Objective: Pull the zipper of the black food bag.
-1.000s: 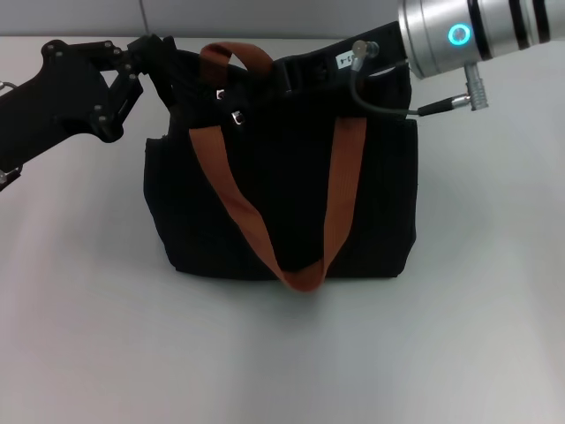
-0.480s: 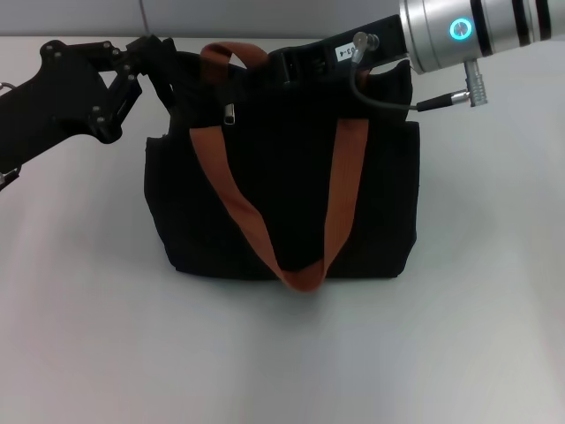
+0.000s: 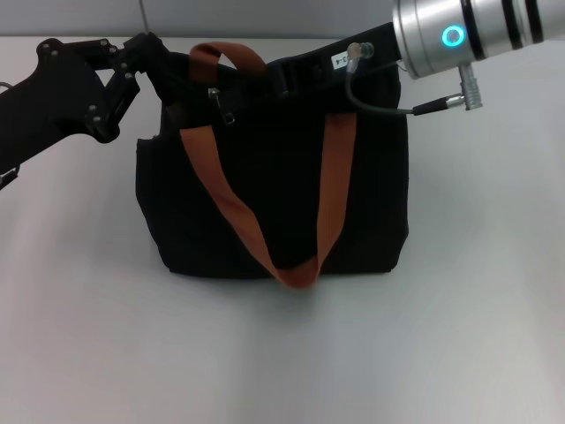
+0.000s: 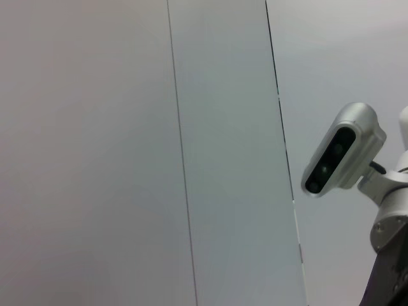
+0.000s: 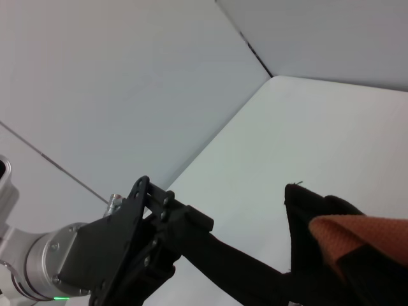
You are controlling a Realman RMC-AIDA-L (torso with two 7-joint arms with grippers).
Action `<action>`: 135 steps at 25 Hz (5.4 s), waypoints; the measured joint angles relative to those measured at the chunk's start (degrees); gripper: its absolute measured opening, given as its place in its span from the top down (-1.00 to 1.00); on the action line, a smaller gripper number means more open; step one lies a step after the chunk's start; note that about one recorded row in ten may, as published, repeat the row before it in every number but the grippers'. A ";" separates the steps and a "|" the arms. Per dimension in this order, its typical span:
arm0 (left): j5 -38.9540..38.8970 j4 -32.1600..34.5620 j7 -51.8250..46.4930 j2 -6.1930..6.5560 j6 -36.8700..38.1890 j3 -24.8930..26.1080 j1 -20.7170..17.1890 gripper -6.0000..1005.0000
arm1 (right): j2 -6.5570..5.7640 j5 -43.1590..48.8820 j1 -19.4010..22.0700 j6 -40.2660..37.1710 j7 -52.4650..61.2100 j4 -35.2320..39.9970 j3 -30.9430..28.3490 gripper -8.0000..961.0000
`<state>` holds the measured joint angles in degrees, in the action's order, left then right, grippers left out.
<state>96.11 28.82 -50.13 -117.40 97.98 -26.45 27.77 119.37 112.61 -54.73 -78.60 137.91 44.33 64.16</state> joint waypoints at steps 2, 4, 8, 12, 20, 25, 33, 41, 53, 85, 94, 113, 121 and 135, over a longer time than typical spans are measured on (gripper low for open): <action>-0.03 0.01 0.02 -0.06 0.33 0.00 0.00 0.95 | 0.12 -0.23 -0.15 0.36 -0.04 -0.14 0.65 0.39; -0.06 0.00 0.03 -0.11 0.53 0.00 0.00 0.95 | 0.22 -1.60 -0.32 0.44 -0.45 -0.60 1.40 0.39; -0.08 0.00 0.12 -0.15 0.64 0.00 0.00 0.95 | 0.25 -3.84 -0.34 0.49 -0.76 -0.76 2.81 0.39; -0.08 0.00 0.14 -0.18 0.63 0.00 -0.07 0.95 | 0.19 -4.28 -0.09 0.93 -1.05 -0.78 3.11 0.39; -0.58 0.00 0.02 -0.14 0.69 -0.01 -0.50 0.95 | -0.16 -3.56 0.49 1.48 -1.20 -0.32 2.71 0.40; -0.67 0.00 -0.20 -0.13 0.88 -0.15 -0.59 0.95 | -0.09 -3.53 0.97 2.87 -1.34 -0.16 3.36 0.40; -0.80 0.00 -0.23 -0.28 1.08 -0.41 -0.35 0.95 | 0.23 -6.01 0.58 5.42 -1.74 -0.47 7.52 0.40; -0.82 0.01 -0.24 -0.35 1.15 -0.23 -0.43 0.95 | 0.19 -7.97 0.71 5.64 -2.21 -0.67 8.75 0.40; -0.82 0.00 -0.23 -0.29 1.75 -0.04 -0.53 0.95 | 0.04 -7.48 0.59 5.71 -2.22 -0.58 9.27 0.41; -0.72 0.00 -0.23 -0.35 2.20 -0.04 -0.86 0.95 | 0.09 -1.47 1.11 5.50 2.17 5.04 9.60 0.99; -0.72 0.00 -0.29 -0.26 2.27 0.00 -1.12 0.95 | 0.08 5.42 1.79 4.05 7.80 11.12 9.58 0.99; -1.45 0.01 -0.32 0.06 2.25 0.08 -1.77 0.95 | 0.05 16.19 7.33 0.67 16.24 23.79 8.88 0.98; -1.52 0.00 -0.32 0.08 2.32 0.09 -1.85 0.95 | 0.03 11.32 9.47 -0.40 13.97 25.52 6.64 0.96; -3.10 0.00 -2.27 0.07 1.80 0.08 -1.01 0.95 | -0.10 3.64 6.77 1.90 9.00 15.73 7.09 0.63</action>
<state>93.00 28.83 -52.39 -117.34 99.78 -26.37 26.76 119.27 116.25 -47.96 -76.71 146.92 60.07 71.25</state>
